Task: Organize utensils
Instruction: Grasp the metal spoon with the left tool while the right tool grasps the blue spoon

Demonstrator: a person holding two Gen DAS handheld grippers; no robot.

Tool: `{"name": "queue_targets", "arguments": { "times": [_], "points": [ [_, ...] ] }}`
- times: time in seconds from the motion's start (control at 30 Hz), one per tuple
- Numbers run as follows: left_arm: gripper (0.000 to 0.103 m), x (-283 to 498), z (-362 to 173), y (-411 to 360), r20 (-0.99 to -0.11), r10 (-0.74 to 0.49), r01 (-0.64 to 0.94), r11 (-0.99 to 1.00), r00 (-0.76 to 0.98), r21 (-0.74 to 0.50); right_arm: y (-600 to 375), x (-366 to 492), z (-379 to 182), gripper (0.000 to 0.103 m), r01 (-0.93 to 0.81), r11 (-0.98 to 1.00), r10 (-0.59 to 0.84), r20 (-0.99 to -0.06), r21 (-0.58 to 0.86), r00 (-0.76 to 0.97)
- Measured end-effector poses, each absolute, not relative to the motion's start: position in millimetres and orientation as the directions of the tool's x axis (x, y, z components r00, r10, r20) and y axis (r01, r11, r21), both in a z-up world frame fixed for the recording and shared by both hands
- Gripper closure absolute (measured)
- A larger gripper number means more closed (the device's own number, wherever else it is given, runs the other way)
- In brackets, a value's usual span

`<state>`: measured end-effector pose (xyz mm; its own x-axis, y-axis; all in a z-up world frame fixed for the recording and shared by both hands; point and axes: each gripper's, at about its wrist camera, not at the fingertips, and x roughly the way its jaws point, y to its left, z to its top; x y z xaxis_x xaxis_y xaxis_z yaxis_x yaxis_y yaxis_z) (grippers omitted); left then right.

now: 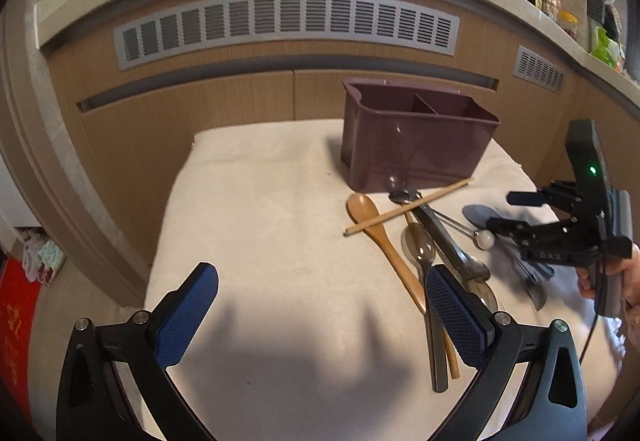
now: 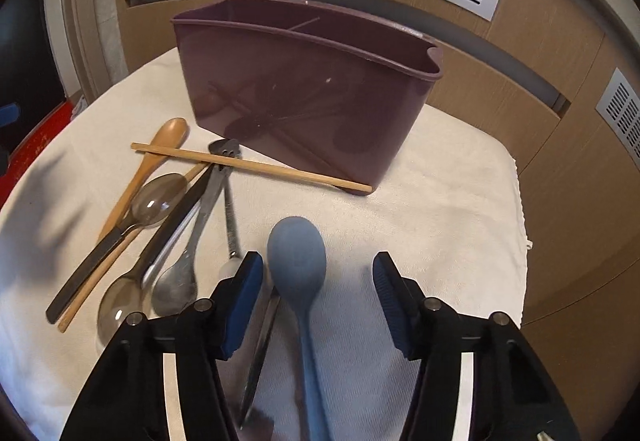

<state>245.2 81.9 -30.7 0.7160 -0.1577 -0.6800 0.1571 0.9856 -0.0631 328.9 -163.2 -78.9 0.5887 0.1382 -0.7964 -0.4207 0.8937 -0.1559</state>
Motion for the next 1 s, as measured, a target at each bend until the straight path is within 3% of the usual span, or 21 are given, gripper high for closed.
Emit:
{"name": "queue_targets", "arguments": {
  "times": [0.2, 0.23, 0.27, 0.33, 0.6, 0.67, 0.77, 1.0],
  "points": [
    [0.000, 251, -40, 67, -0.697, -0.250, 0.248, 0.963, 0.672, -0.106, -166, 338, -90, 0.056, -0.436, 0.897, 0.190, -0.828, -0.071, 0.527],
    [0.001, 254, -40, 65, -0.701, -0.258, 0.257, 0.960, 0.665, -0.109, -167, 338, -90, 0.068, -0.440, 0.896, 0.194, -0.832, -0.066, 0.519],
    [0.001, 256, -42, 63, -0.707, -0.262, 0.265, 0.958, 0.657, -0.110, -168, 337, -90, 0.073, -0.444, 0.894, 0.203, -0.836, -0.053, 0.509],
    [0.006, 261, -42, 57, -0.718, -0.266, 0.277, 0.955, 0.644, -0.106, -171, 332, -86, 0.073, -0.418, 0.907, 0.191, -0.832, -0.054, 0.521],
    [0.055, 288, -57, 19, -0.795, -0.346, 0.407, 0.903, 0.499, -0.138, -205, 295, -54, 0.072, -0.329, 0.942, 0.249, -0.788, 0.063, 0.563],
    [0.063, 295, -62, 10, -0.818, -0.350, 0.402, 0.901, 0.457, -0.162, -210, 284, -49, 0.072, -0.312, 0.948, 0.243, -0.780, 0.065, 0.577],
    [0.063, 309, -68, -3, -0.847, -0.320, 0.361, 0.918, 0.424, -0.166, -216, 275, -43, 0.072, -0.301, 0.952, 0.240, -0.766, 0.063, 0.597],
    [0.063, 338, -74, -27, -0.902, -0.180, 0.325, 0.944, 0.391, -0.047, -222, 261, -40, 0.072, -0.312, 0.948, 0.259, -0.740, 0.070, 0.621]
  ]
}}
